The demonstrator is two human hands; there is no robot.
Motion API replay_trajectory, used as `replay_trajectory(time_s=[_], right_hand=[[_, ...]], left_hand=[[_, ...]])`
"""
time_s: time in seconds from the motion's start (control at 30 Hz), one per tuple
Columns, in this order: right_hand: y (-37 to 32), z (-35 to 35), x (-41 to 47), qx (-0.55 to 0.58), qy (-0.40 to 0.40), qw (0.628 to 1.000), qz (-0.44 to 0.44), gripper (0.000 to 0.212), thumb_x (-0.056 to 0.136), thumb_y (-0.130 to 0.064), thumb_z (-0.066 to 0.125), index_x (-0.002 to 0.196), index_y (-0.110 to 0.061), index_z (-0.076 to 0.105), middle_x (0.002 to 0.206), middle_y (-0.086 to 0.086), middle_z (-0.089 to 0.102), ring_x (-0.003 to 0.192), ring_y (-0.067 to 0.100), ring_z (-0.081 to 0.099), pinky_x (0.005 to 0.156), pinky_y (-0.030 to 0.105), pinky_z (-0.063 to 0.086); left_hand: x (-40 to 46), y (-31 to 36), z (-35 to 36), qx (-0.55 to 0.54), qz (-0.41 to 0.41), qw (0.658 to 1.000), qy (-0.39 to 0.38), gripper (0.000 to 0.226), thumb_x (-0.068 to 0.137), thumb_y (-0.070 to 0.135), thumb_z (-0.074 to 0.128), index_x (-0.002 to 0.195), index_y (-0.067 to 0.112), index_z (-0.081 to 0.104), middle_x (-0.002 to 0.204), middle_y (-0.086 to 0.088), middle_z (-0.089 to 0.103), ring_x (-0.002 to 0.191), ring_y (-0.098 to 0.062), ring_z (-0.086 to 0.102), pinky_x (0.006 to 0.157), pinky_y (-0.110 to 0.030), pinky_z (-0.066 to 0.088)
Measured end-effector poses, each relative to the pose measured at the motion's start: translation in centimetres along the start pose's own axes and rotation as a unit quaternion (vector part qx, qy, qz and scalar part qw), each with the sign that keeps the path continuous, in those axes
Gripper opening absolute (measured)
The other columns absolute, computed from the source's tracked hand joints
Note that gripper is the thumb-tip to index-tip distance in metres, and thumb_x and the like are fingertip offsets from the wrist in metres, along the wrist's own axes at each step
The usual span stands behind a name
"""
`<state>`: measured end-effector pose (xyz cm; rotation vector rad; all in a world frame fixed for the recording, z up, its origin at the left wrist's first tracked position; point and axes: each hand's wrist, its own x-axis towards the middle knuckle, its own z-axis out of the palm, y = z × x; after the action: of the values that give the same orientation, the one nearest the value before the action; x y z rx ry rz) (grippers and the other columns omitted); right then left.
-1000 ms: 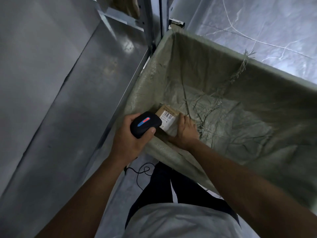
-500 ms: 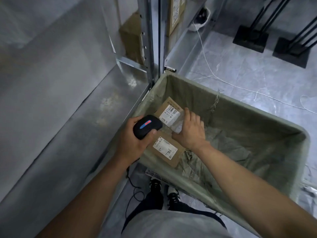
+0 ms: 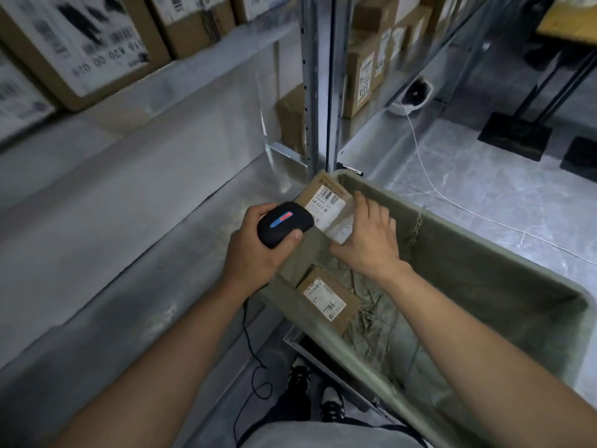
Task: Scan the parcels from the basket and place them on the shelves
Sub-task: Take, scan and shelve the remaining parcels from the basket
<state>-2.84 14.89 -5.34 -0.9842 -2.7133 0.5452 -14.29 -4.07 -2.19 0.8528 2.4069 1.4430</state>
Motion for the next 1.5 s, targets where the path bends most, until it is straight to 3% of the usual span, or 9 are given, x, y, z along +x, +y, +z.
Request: replay_trajectory(time_s=[0.13, 0.23, 0.47, 0.67, 0.9, 1.2, 1.37, 1.5], right_hand=[[-1.8, -0.5, -0.4, 0.006, -0.002, 0.999, -0.054, 0.112, 0.068, -0.051, 0.078, 0.156, -0.012, 0.02, 0.146, 0.01, 0.039, 0.132, 0.031, 0.035, 0.108, 0.045, 0.031], [-3.8, -0.6, -0.8, 0.011, -0.007, 0.995, -0.095, 0.112, 0.069, -0.05, 0.079, 0.156, -0.013, 0.021, 0.147, 0.01, 0.04, 0.132, 0.032, 0.035, 0.109, 0.045, 0.03], [-8.8, -0.1, -1.9, 0.029, -0.028, 0.985, -0.166, 0.11, 0.07, -0.049, 0.078, 0.156, -0.016, 0.019, 0.15, 0.009, 0.039, 0.136, 0.031, 0.035, 0.113, 0.047, 0.029], [-11.8, 0.8, -3.3, 0.023, -0.027, 0.981, -0.193, 0.109, 0.069, -0.05, 0.079, 0.155, -0.019, 0.02, 0.15, 0.006, 0.038, 0.138, 0.031, 0.035, 0.114, 0.049, 0.029], [-15.4, 1.5, -5.9, 0.01, -0.023, 0.973, -0.228, 0.105, 0.069, -0.044, 0.08, 0.153, -0.015, 0.025, 0.146, 0.009, 0.044, 0.134, 0.032, 0.041, 0.109, 0.047, 0.036], [-20.9, 2.4, -10.0, 0.023, -0.039, 0.961, -0.273, 0.103, 0.07, -0.038, 0.08, 0.155, -0.009, 0.027, 0.144, 0.013, 0.046, 0.132, 0.035, 0.042, 0.109, 0.049, 0.035], [-23.6, 3.2, -12.2, 0.018, -0.053, 0.953, -0.299, 0.107, 0.07, -0.04, 0.082, 0.155, -0.012, 0.024, 0.146, 0.011, 0.044, 0.133, 0.032, 0.04, 0.11, 0.046, 0.035], [-25.8, 4.1, -14.3, 0.016, -0.07, 0.945, -0.318, 0.107, 0.068, -0.041, 0.081, 0.154, -0.011, 0.025, 0.145, 0.012, 0.044, 0.131, 0.033, 0.041, 0.108, 0.047, 0.036]], left_hand=[[-1.8, 0.8, -1.5, 0.005, -0.007, 1.0, 0.028, 0.058, 0.081, 0.036, 0.086, 0.13, 0.034, 0.055, 0.107, 0.029, 0.063, 0.094, 0.015, 0.064, 0.075, -0.005, 0.048], [-3.5, 1.2, -2.9, 0.005, -0.013, 0.998, 0.066, 0.063, 0.077, 0.044, 0.085, 0.132, 0.032, 0.055, 0.108, 0.03, 0.063, 0.094, 0.016, 0.063, 0.077, -0.005, 0.049], [-7.1, 1.3, -7.4, 0.047, -0.029, 0.991, 0.124, 0.058, 0.08, 0.032, 0.087, 0.124, 0.042, 0.05, 0.104, 0.033, 0.061, 0.092, 0.019, 0.061, 0.075, -0.003, 0.047], [-9.3, 0.1, -10.4, 0.059, -0.025, 0.985, 0.162, 0.06, 0.079, 0.033, 0.088, 0.129, 0.034, 0.054, 0.107, 0.032, 0.06, 0.093, 0.018, 0.061, 0.074, -0.002, 0.046], [-12.9, -1.5, -13.5, 0.031, -0.04, 0.982, 0.183, 0.061, 0.079, 0.037, 0.087, 0.13, 0.035, 0.053, 0.111, 0.031, 0.063, 0.1, 0.012, 0.063, 0.084, -0.015, 0.054], [-17.8, -3.4, -17.8, 0.012, -0.058, 0.97, 0.236, 0.056, 0.081, 0.027, 0.087, 0.121, 0.044, 0.051, 0.109, 0.031, 0.063, 0.097, 0.016, 0.062, 0.079, -0.004, 0.047], [-21.0, -4.6, -20.0, 0.004, -0.068, 0.961, 0.267, 0.058, 0.081, 0.028, 0.087, 0.115, 0.053, 0.049, 0.105, 0.037, 0.062, 0.098, 0.016, 0.062, 0.079, -0.006, 0.049], [-24.0, -5.7, -21.5, -0.003, -0.08, 0.951, 0.299, 0.056, 0.079, 0.036, 0.087, 0.119, 0.049, 0.05, 0.104, 0.039, 0.063, 0.099, 0.015, 0.062, 0.083, -0.011, 0.051]])
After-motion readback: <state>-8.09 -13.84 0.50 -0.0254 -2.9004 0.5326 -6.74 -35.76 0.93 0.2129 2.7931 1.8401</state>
